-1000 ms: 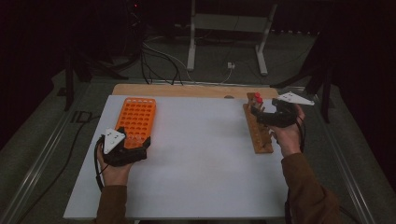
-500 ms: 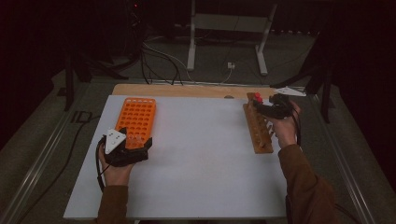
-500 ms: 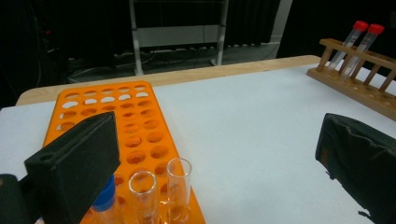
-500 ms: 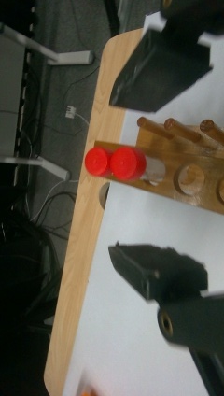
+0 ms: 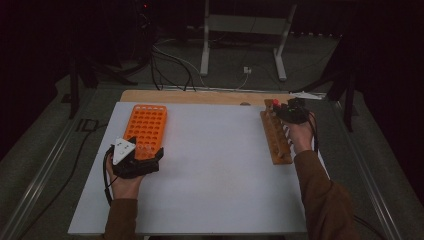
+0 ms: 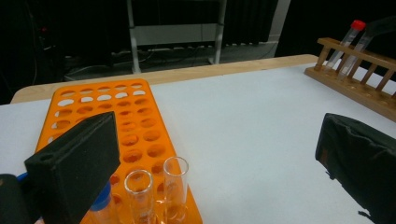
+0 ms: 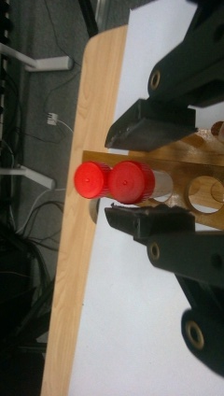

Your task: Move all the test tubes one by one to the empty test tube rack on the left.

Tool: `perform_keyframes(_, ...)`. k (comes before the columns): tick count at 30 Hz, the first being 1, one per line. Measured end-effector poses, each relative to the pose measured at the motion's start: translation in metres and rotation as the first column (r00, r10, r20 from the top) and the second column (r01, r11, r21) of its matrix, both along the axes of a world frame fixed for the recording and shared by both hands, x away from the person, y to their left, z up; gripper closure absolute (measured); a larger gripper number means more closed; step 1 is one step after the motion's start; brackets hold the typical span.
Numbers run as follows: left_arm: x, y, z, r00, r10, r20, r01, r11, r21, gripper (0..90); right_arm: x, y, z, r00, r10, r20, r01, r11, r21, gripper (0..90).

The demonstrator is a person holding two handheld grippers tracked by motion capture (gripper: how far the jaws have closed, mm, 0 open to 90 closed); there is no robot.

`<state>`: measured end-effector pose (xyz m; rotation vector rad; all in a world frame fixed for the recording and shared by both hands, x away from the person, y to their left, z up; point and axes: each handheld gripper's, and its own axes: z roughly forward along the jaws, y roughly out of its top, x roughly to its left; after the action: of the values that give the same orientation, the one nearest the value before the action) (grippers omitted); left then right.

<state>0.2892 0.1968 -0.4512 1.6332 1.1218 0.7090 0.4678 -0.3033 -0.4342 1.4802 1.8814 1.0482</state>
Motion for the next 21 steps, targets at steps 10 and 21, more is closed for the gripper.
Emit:
perform_keyframes(10,0.000,0.000,0.000,1.0000,-0.002,-0.005,0.002,1.0000,-0.002,0.7,0.003,0.003,-0.004,0.9999,0.000,-0.016,0.000,1.000,-0.022,70.2)
perform_keyframes(21,0.000,-0.001,0.000,1.0000,-0.002,-0.004,0.002,1.0000,-0.001,0.7,-0.007,-0.002,0.011,0.9989,-0.002,0.046,0.003,1.000,-0.010,70.7)
